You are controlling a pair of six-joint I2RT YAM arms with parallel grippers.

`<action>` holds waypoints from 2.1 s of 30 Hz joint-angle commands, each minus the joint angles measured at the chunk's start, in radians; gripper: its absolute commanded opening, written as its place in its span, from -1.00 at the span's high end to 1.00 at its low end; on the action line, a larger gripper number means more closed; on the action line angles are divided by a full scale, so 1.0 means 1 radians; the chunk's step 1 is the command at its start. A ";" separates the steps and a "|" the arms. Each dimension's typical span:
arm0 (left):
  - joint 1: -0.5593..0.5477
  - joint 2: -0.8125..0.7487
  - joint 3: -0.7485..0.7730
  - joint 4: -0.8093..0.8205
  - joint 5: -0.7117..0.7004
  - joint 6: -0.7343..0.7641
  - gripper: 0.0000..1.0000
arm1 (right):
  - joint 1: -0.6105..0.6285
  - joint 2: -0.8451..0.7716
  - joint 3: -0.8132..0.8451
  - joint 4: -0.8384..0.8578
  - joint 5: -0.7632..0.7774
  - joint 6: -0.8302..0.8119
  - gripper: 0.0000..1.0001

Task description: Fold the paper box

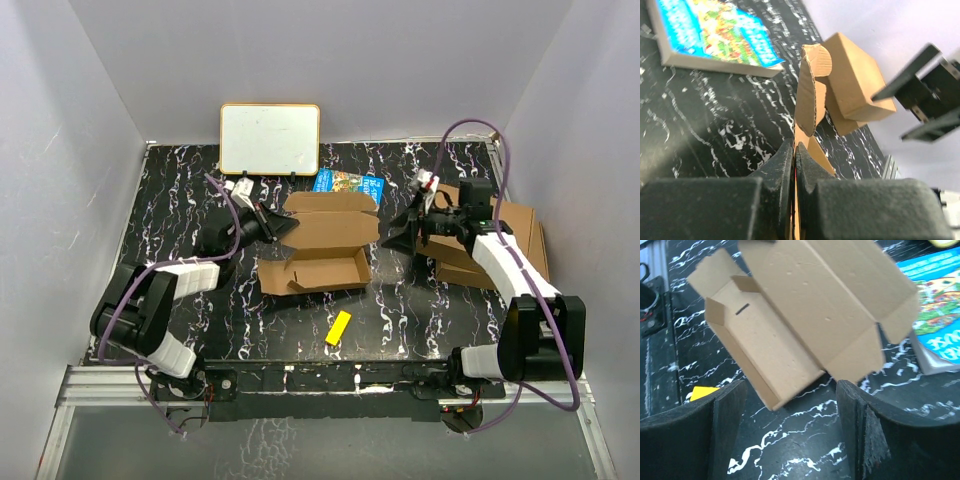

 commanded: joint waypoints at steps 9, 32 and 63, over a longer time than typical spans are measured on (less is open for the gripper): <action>0.021 -0.201 0.013 0.130 0.290 0.216 1.00 | -0.087 -0.054 0.059 0.173 -0.107 0.199 -0.97; 0.021 -0.216 -0.058 0.436 0.374 0.015 1.00 | 0.056 0.066 0.066 0.364 -0.057 0.405 -0.97; 0.018 -0.188 -0.062 0.420 0.362 -0.019 1.00 | 0.077 0.021 0.015 0.507 -0.272 0.487 0.84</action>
